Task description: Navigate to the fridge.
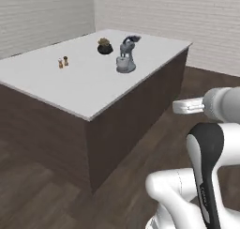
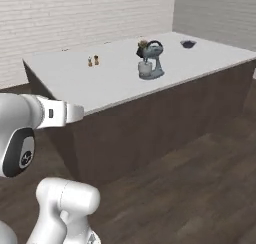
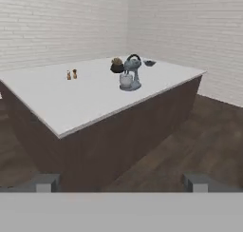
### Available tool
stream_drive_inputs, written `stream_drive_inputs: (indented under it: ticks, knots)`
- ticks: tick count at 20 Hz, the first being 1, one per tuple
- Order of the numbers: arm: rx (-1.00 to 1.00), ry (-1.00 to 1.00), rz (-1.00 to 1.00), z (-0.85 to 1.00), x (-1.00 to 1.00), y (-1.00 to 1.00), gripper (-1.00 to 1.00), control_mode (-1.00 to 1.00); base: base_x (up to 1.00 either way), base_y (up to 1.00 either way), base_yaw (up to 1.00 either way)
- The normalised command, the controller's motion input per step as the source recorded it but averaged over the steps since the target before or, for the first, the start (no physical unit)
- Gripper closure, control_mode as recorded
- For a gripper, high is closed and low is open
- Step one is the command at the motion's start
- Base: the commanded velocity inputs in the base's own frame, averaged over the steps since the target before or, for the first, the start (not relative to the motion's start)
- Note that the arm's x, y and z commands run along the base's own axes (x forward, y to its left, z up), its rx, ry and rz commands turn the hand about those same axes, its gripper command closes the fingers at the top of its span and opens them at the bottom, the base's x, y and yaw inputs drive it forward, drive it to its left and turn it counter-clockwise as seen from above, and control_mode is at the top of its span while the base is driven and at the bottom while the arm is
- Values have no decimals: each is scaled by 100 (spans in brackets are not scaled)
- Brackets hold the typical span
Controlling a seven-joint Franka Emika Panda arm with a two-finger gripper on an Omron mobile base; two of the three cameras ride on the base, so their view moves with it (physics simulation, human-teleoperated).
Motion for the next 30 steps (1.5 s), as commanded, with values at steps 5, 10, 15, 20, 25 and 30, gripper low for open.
stream_drive_inputs:
  ticks: [5,10,15,20,25,30]
  knots:
    - [0,0,0,0,0,0,-100,100,0,0,100]
    - [0,0,0,0,0,0,-100,100,0,0,100]
    - [0,0,0,0,0,0,-100,100,12,0,96]
    - [0,0,0,0,0,0,-100,100,100,24,36]
    - [0,0,0,0,0,0,-100,100,100,0,-1]
    - [0,0,0,0,0,0,-100,100,100,0,-14]
